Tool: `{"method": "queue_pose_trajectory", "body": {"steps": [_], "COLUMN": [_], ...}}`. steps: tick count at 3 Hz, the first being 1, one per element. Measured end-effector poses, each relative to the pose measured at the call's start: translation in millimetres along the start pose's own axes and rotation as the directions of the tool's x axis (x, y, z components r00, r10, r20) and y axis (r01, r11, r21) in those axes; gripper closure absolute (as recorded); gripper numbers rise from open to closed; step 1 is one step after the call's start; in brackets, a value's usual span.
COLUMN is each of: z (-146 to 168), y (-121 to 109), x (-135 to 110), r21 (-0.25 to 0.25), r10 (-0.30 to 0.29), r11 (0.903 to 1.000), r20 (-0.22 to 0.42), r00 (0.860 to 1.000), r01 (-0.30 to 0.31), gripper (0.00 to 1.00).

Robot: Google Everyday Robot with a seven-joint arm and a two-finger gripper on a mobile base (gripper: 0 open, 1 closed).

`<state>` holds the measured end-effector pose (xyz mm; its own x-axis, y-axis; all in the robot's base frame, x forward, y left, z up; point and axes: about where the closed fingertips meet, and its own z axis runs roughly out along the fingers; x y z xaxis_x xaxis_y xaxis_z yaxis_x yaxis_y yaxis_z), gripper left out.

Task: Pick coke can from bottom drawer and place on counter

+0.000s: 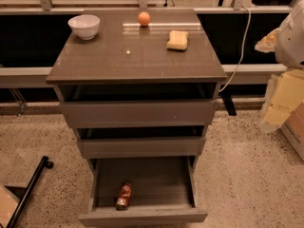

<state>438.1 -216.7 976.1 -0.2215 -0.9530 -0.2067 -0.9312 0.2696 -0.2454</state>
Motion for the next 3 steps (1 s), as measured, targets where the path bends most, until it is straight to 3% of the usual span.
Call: {"method": "queue_pose_trajectory", "body": {"steps": [1,2,3], "z": [0,19,56], "y": [0,-6,-15], "x": [0,-4,-3], "r21": [0.000,-0.008,-0.040], "r10": [0.000,0.018,0.115], "r11": [1.0000,0.9998,0.9927], "r20": [0.000,0.019,0.031], "r00": [1.000,1.000,0.993], "r01": [0.000,-0.018,-0.114], "gripper": [0.00,0.00,0.00]}}
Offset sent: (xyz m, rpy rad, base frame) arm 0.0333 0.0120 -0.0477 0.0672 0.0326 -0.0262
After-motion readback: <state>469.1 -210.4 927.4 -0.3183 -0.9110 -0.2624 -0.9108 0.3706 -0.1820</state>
